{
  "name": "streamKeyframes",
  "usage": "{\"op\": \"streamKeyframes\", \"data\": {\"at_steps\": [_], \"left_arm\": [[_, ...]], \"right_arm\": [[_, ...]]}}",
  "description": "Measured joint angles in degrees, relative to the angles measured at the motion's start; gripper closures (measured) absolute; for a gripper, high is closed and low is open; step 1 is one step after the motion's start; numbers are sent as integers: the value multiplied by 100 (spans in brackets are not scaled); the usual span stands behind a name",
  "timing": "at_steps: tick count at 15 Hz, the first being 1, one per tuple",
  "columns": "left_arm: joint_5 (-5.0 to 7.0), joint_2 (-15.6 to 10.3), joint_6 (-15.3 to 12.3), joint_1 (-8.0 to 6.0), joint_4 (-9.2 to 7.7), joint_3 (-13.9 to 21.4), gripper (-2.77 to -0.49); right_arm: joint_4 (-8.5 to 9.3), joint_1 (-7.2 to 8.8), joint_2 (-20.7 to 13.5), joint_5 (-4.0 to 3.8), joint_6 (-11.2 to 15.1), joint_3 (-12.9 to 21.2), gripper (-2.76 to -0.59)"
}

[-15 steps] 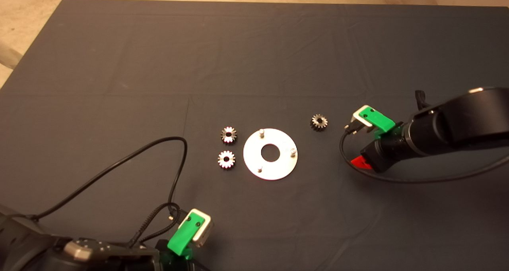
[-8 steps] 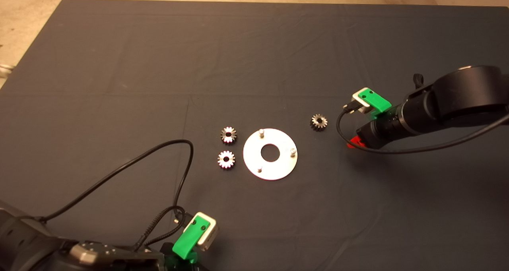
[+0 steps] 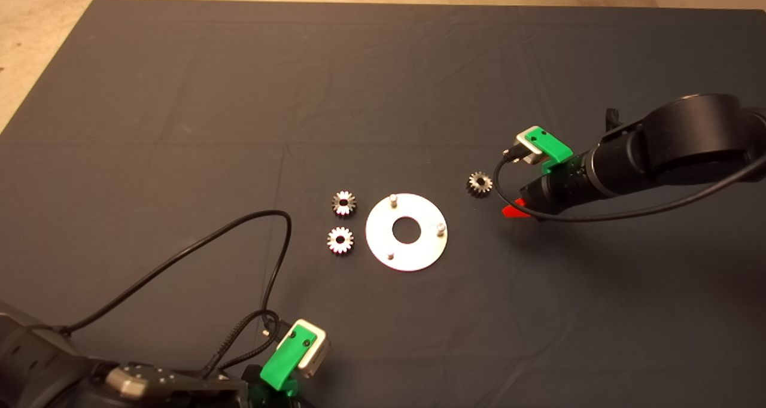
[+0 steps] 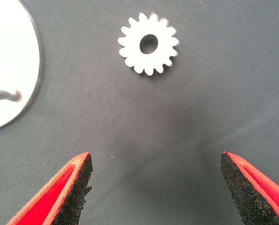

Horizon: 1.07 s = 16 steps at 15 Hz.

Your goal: Install three planetary gears onto the carrier pins

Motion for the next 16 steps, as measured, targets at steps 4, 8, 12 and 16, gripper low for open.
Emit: {"op": "streamKeyframes", "data": {"at_steps": [4, 8, 12, 16], "left_arm": [[2, -2, 0, 0, 0, 0, -218], [2, -5, 0, 2, -1, 0, -218], [2, 2, 0, 15, 2, 0, -218], [2, 13, 0, 17, 2, 0, -218]], "right_arm": [[-1, -31, 6, 9, -10, -110, -202], [-1, -47, 10, 13, -22, -264, -202], [-3, -61, 87, 38, -22, -445, -202], [-3, -176, 352, 450, -22, -641, -202]]}}
